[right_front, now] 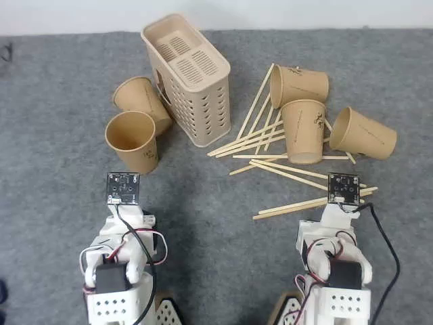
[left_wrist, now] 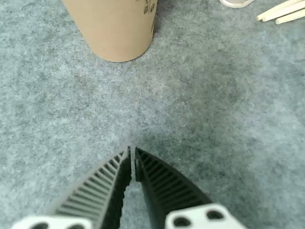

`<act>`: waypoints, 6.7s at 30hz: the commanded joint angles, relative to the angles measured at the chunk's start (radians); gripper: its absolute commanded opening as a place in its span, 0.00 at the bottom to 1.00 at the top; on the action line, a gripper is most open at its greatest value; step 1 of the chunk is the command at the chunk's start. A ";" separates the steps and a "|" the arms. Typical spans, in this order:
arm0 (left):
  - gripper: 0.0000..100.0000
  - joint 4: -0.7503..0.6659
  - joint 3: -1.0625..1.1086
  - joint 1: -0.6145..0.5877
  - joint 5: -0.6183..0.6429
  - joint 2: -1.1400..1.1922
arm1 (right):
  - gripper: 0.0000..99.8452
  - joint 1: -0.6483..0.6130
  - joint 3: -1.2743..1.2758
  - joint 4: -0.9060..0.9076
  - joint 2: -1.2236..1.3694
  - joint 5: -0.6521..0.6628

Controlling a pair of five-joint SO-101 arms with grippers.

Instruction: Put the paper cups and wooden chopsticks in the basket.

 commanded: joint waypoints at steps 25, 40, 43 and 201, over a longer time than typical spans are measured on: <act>0.01 0.005 -0.007 -0.002 0.009 -0.009 | 0.01 0.005 0.017 0.005 -0.007 -0.011; 0.01 0.000 -0.007 -0.008 0.008 -0.009 | 0.01 0.004 0.017 0.004 -0.007 -0.014; 0.01 -0.006 -0.007 -0.008 0.008 -0.009 | 0.01 -0.036 0.017 0.004 -0.007 -0.014; 0.06 -0.206 -0.019 -0.206 -0.241 -0.009 | 0.13 -0.506 -2.119 0.489 2.169 0.609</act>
